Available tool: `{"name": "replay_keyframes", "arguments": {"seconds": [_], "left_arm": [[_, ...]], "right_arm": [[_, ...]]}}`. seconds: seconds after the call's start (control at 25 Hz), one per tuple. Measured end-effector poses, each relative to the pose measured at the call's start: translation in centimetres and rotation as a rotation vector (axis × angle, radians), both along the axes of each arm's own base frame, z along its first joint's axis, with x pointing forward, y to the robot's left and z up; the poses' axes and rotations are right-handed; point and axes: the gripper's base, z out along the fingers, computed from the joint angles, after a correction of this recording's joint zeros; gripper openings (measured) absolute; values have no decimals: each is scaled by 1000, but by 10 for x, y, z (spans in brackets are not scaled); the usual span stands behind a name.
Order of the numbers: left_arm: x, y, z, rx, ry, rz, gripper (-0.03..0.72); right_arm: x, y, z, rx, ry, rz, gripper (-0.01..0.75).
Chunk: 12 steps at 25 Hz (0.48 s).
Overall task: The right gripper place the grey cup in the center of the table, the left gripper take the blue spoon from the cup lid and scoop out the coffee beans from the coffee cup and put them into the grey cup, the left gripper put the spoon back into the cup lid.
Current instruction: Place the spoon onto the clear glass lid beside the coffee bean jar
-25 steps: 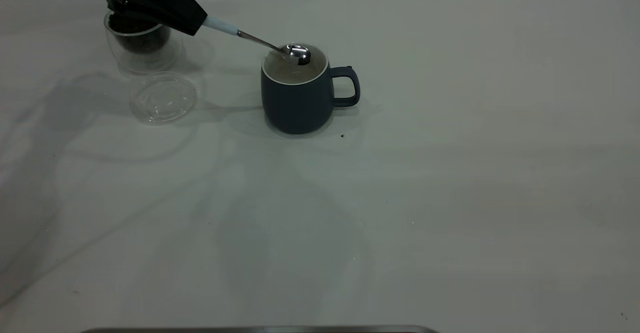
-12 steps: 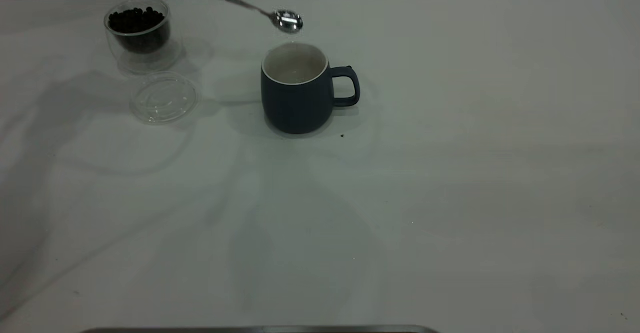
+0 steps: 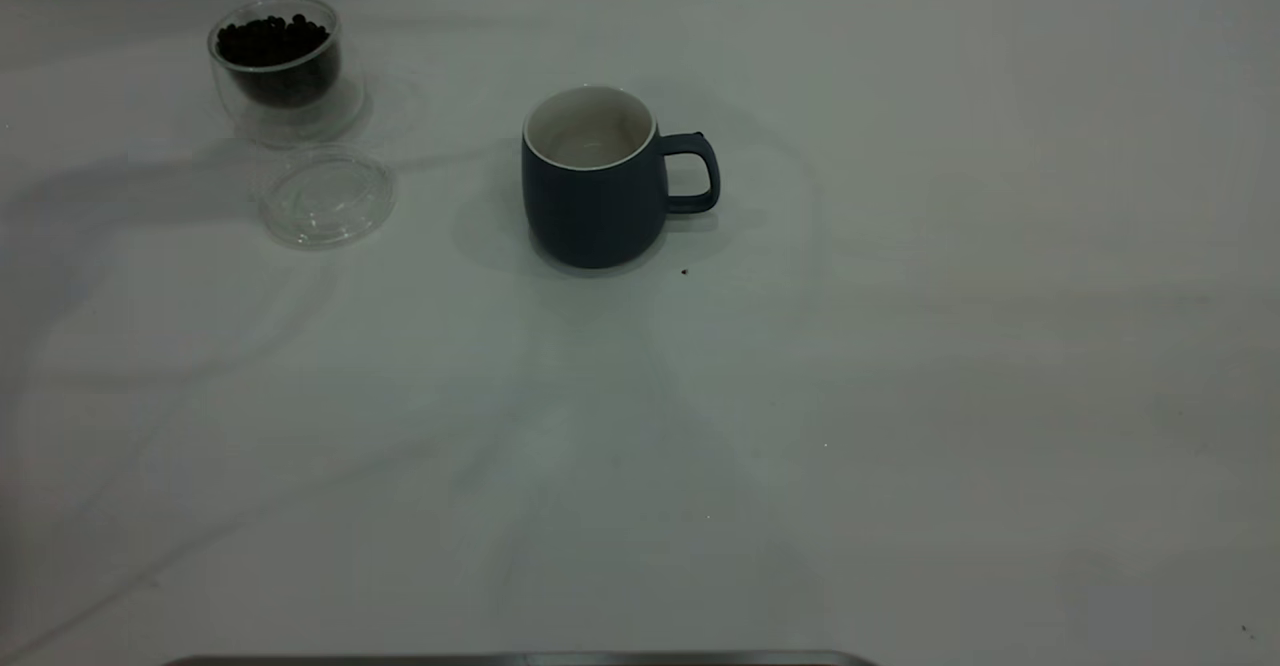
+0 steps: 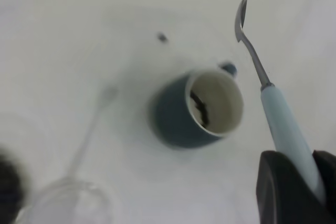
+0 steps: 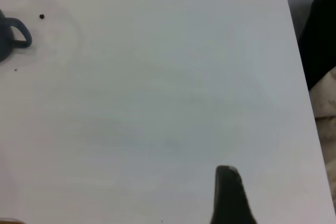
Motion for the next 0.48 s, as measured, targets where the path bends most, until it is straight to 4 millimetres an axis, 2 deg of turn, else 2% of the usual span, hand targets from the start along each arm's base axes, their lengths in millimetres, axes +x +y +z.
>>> {"name": "replay_keyframes", "arguments": {"seconds": [0.16,0.28,0.4,0.48], "left_arm": [[-17,49,44,1,-52,169,134],[-30,89,61,-14,-31,330,134],[-44,121,55,-29,43,461,134],[-56,136,32,-39,139,515,134]], "right_arm": [[0,0,0,0,0,0,453],[0,0,0,0,0,0,453],[0,0,0,0,0,0,453],[0,0,0,0,0,0,453]]}}
